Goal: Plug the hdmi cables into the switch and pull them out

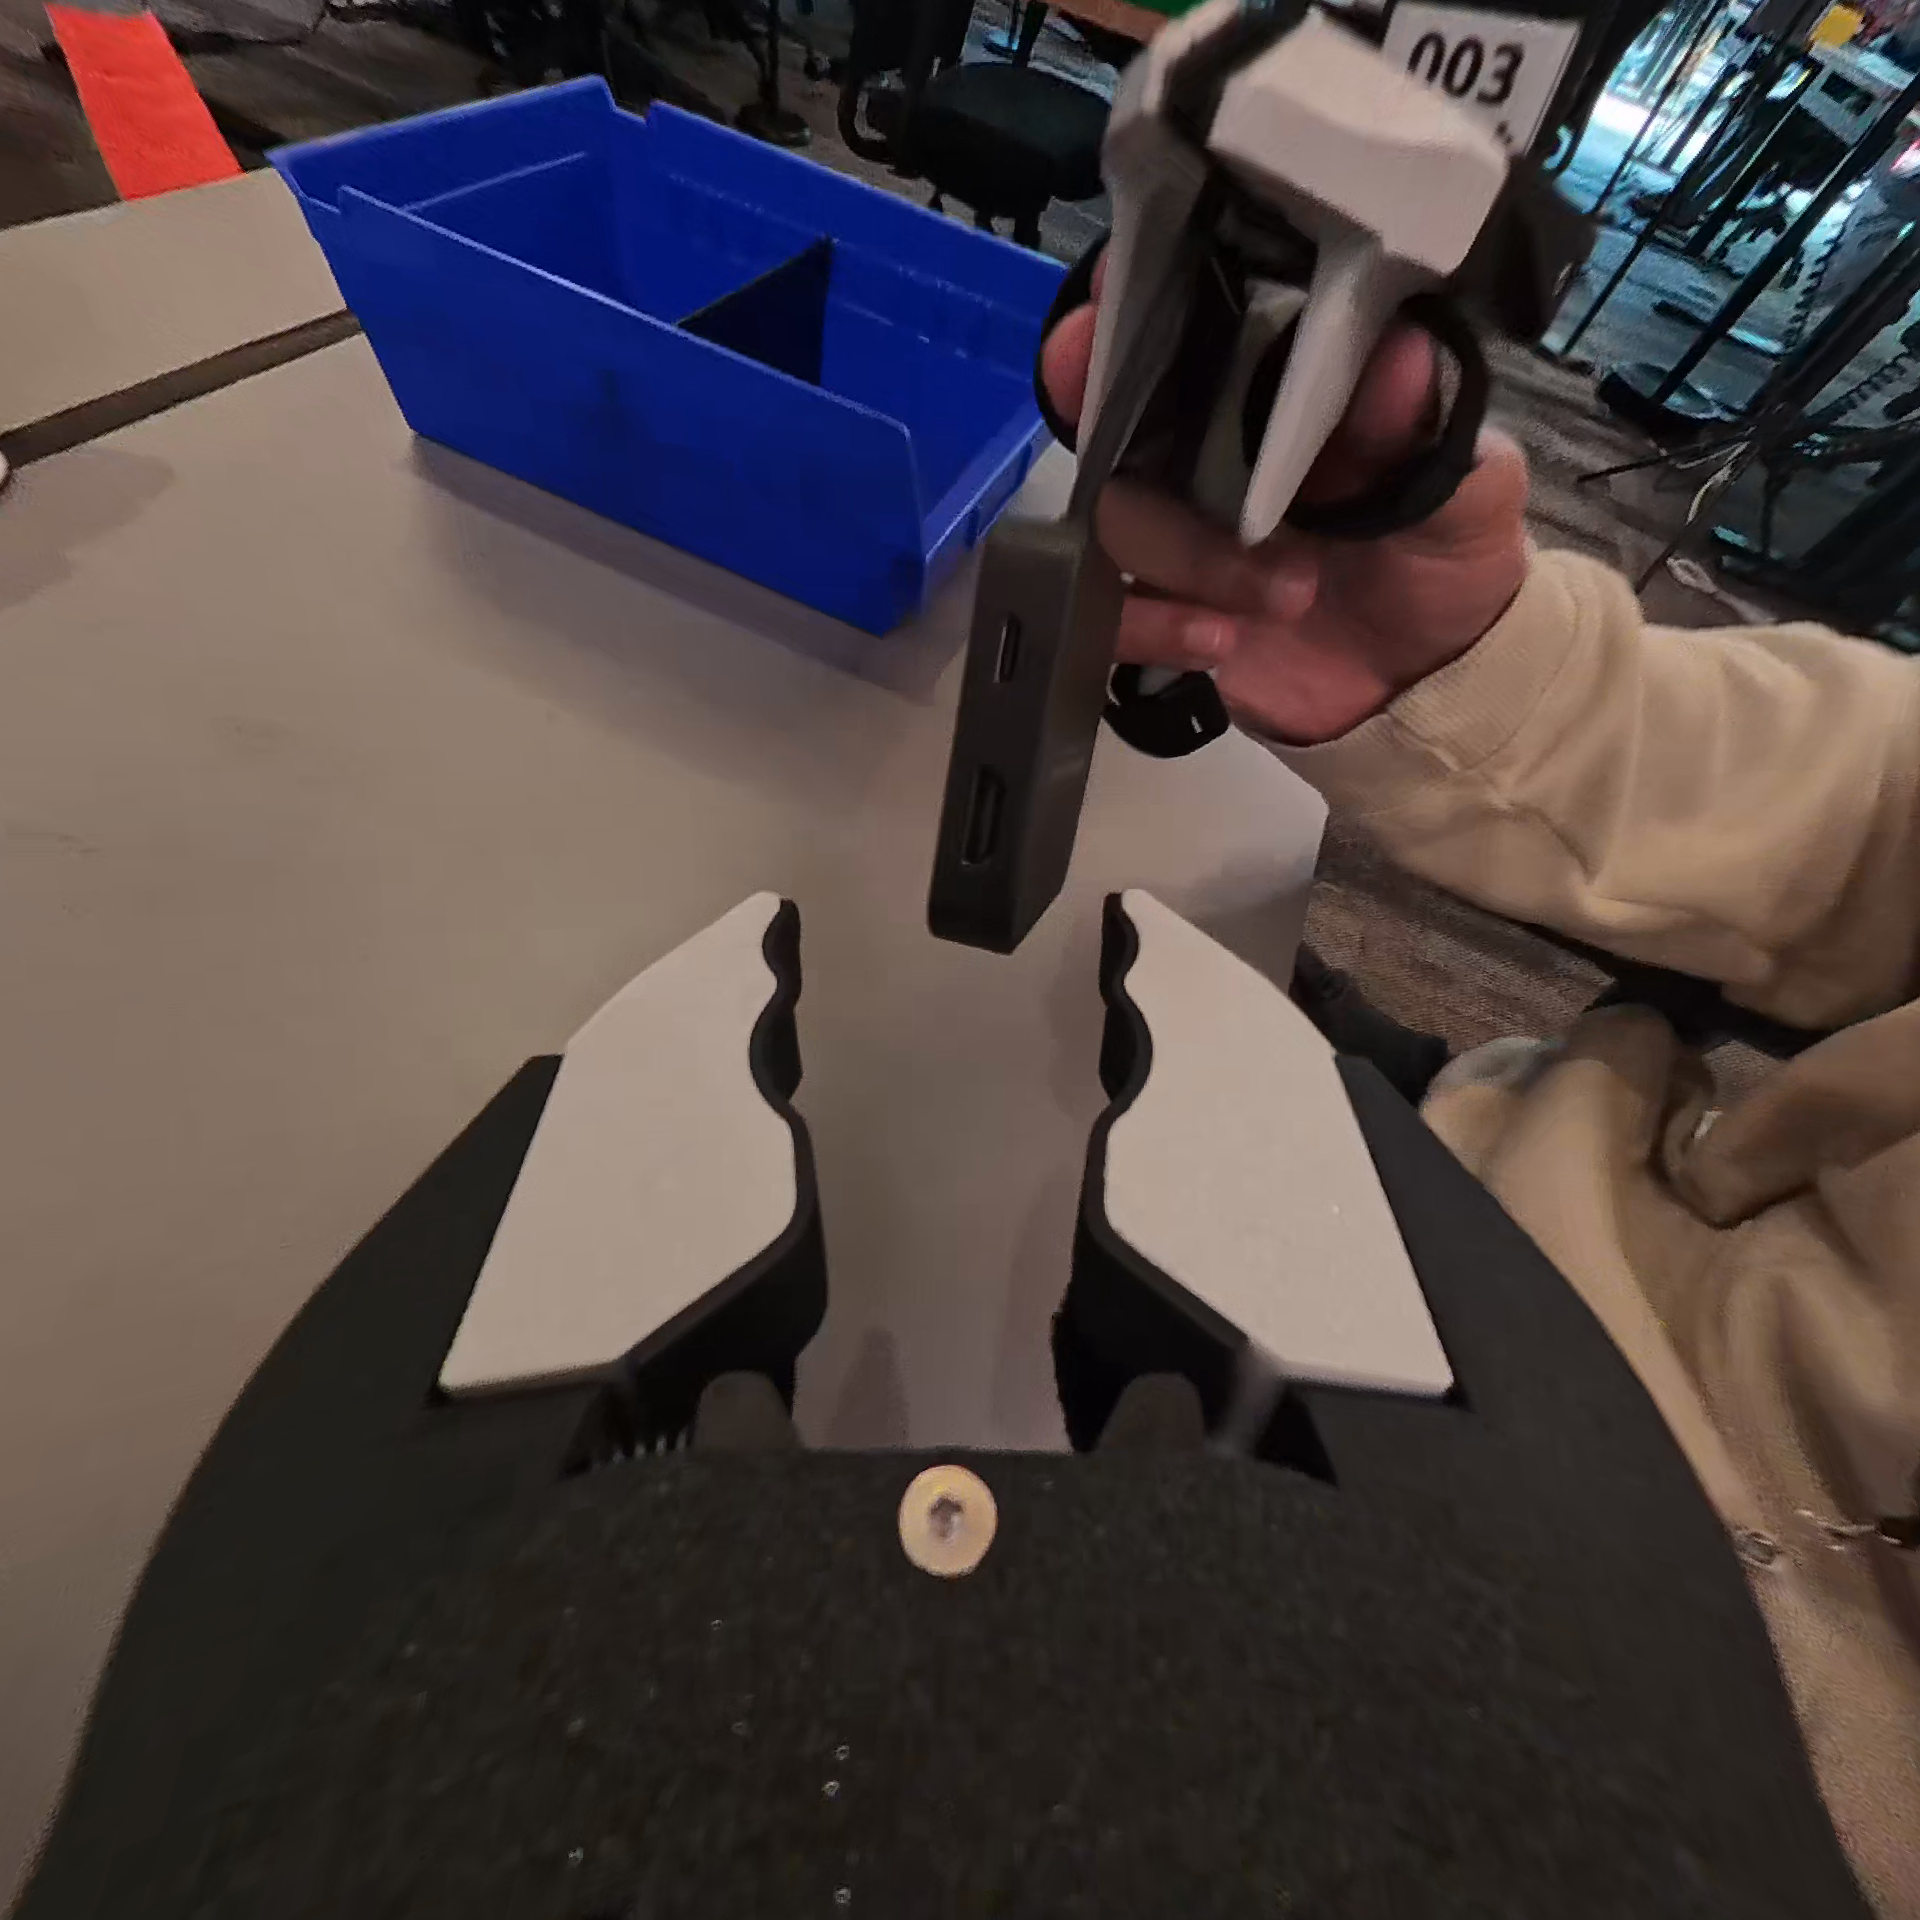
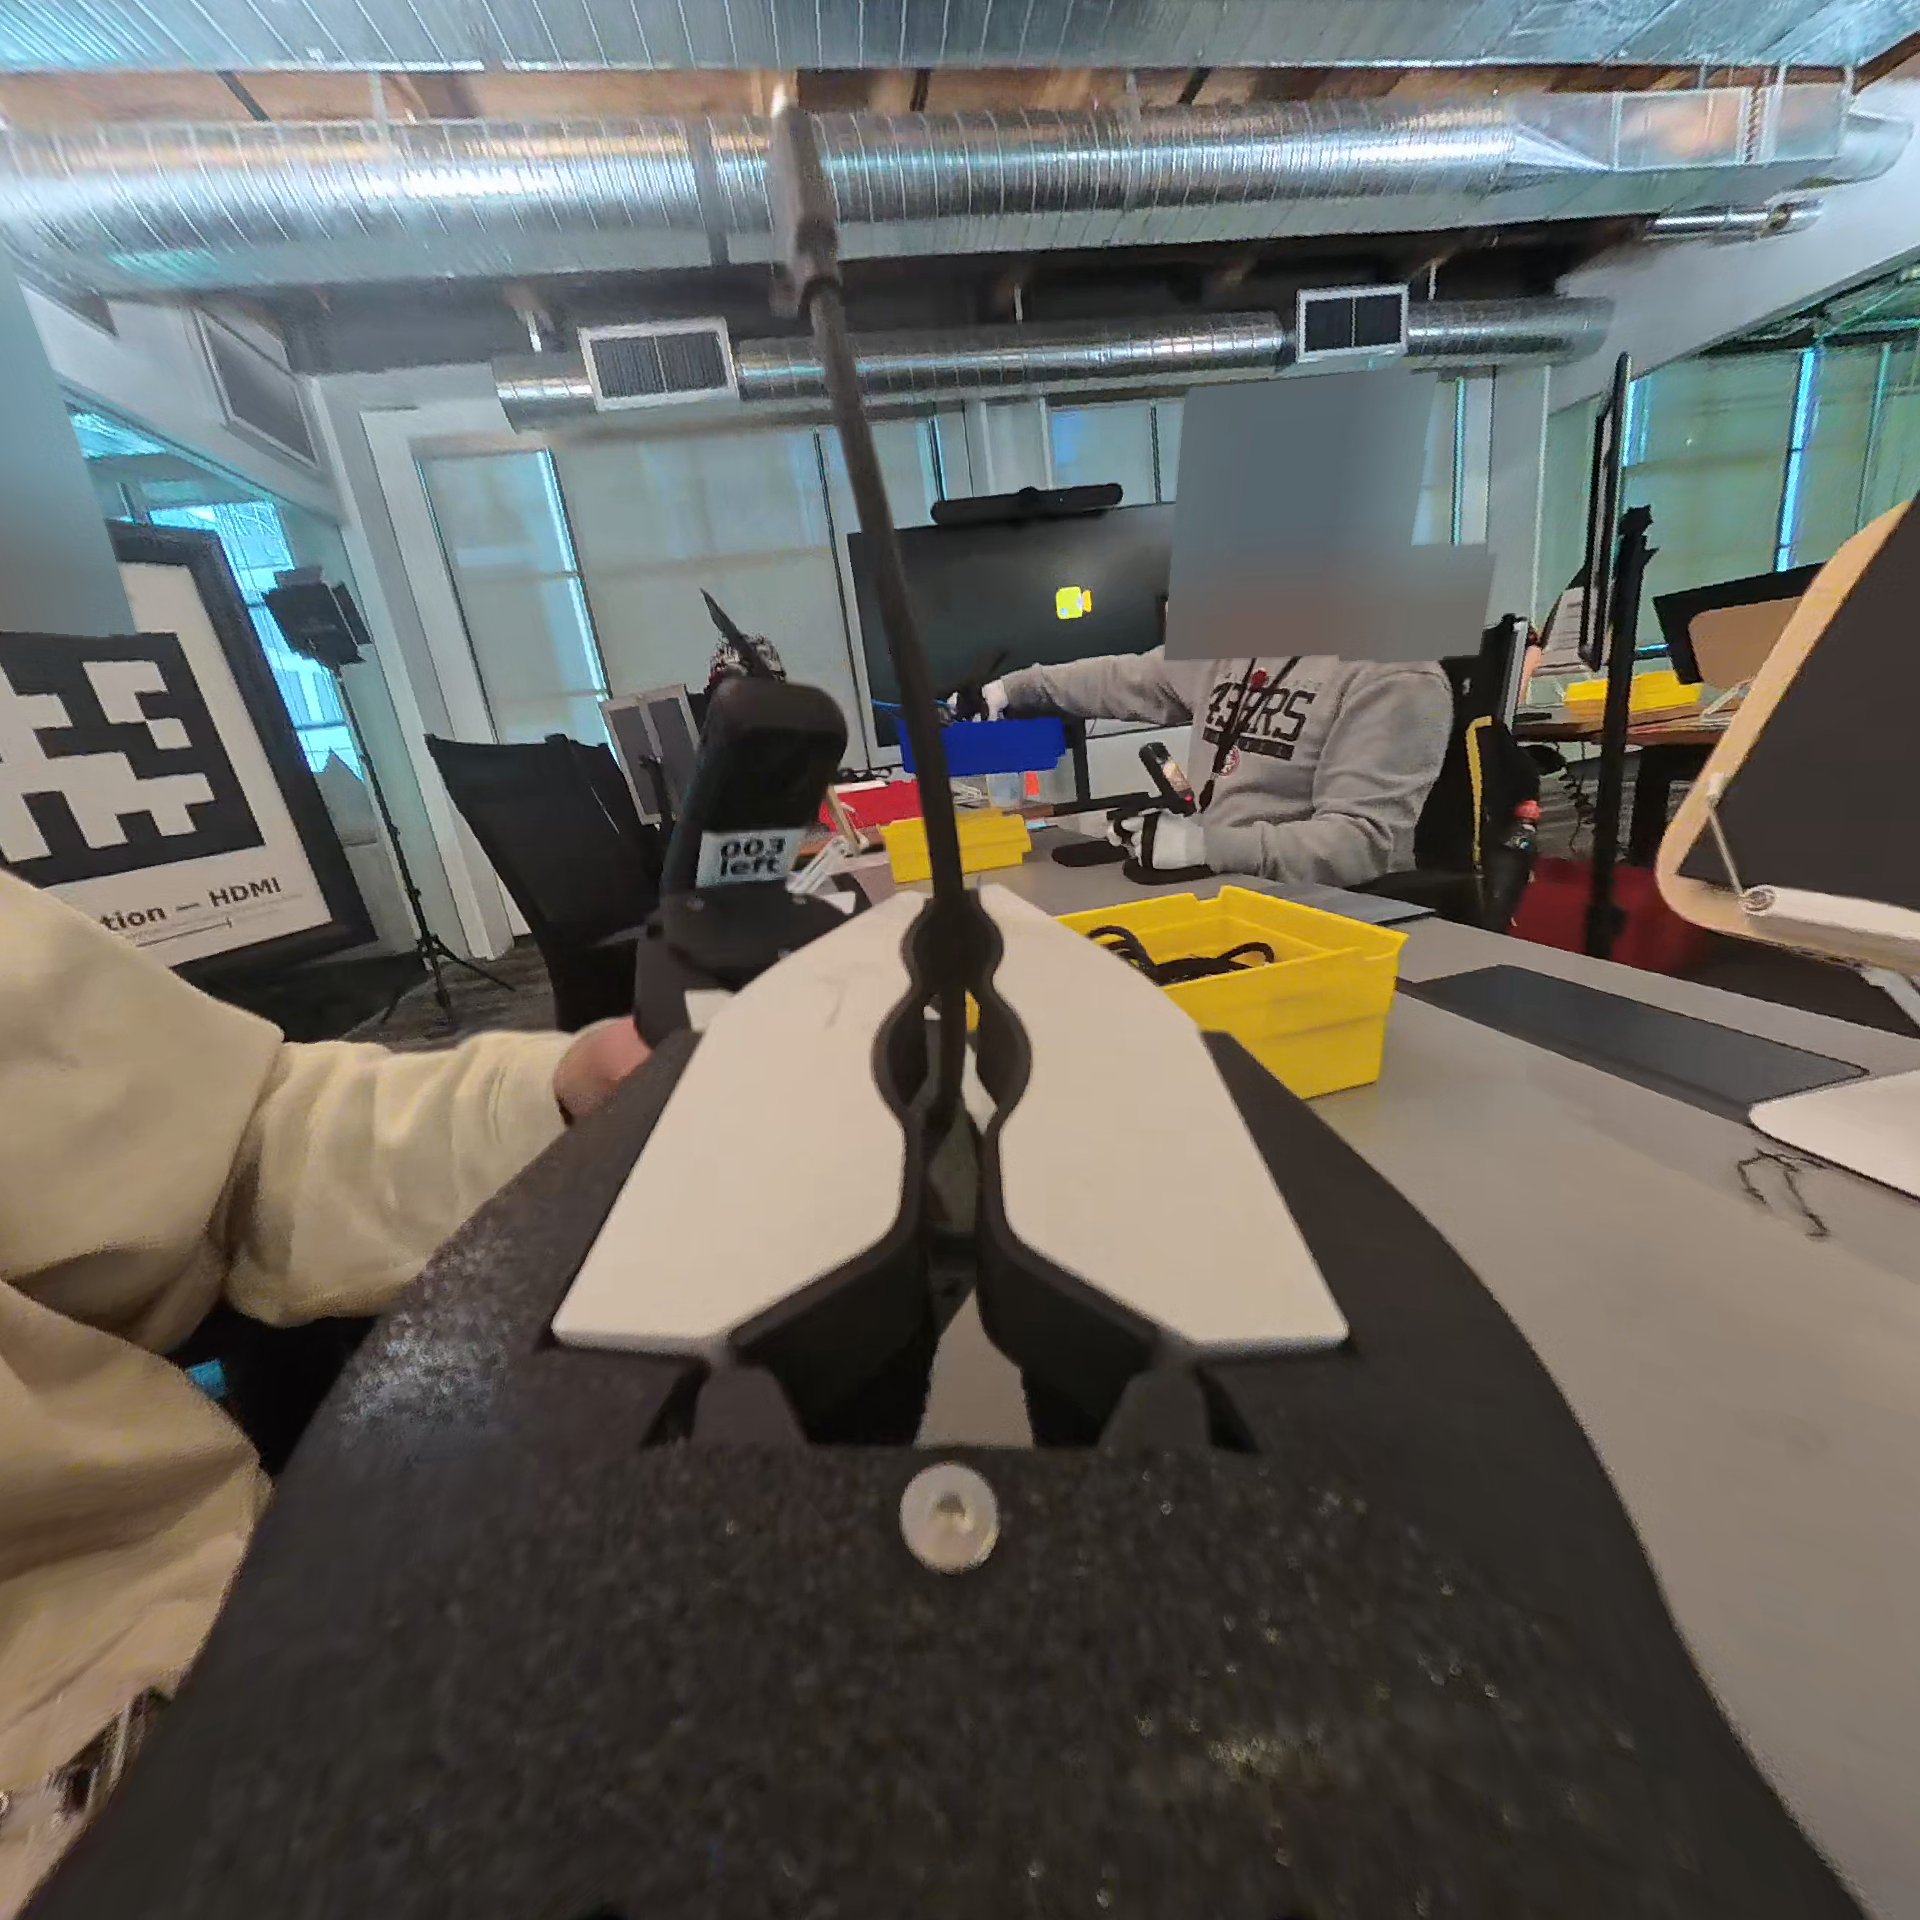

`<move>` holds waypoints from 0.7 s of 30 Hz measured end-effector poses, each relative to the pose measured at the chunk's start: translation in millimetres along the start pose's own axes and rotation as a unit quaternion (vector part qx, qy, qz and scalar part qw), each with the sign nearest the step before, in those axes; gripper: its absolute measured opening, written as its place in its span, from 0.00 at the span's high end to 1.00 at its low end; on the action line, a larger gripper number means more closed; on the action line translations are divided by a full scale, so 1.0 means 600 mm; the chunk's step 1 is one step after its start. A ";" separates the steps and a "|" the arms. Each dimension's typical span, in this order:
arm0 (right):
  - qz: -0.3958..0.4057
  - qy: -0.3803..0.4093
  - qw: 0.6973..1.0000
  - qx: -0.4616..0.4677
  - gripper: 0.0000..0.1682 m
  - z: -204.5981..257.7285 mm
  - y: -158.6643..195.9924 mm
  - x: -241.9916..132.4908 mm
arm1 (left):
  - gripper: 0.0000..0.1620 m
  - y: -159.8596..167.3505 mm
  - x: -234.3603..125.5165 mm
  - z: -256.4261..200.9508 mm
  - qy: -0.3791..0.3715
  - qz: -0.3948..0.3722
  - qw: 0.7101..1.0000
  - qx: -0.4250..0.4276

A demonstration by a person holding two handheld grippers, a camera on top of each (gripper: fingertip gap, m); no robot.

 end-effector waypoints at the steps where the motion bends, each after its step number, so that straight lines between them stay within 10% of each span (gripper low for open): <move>1: -0.001 -0.005 1.000 0.002 0.98 0.005 0.003 0.004 | 0.67 0.005 0.002 0.003 -0.012 0.001 1.000 0.007; 4: 0.004 -0.035 0.999 0.006 0.98 0.027 0.011 0.018 | 0.88 0.012 -0.001 0.006 -0.013 -0.004 0.999 0.036; 8: 0.057 -0.114 0.992 0.002 0.94 0.046 0.015 0.016 | 0.89 0.024 -0.013 0.005 -0.071 0.000 0.985 0.160; 11: 0.187 -0.208 0.960 -0.008 0.73 0.041 0.012 -0.014 | 0.91 0.031 -0.028 -0.003 -0.125 0.012 0.954 0.273; 14: 0.294 -0.157 0.938 -0.091 0.71 -0.002 -0.017 -0.056 | 0.91 0.038 -0.028 -0.012 -0.127 0.042 0.941 0.310; 21: 0.252 -0.096 0.946 -0.178 0.72 0.008 -0.076 0.000 | 0.91 0.061 0.002 -0.012 -0.158 0.098 0.916 0.356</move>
Point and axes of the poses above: each gripper's, where its closed fingertips meet, x out along the fingers, y out of its underside, z = x × y across the jaws, the point moved 9 cm from there along -x, back along the fingers, and after that the axes turned 12 degrees about -x, right-handed, at the moved point
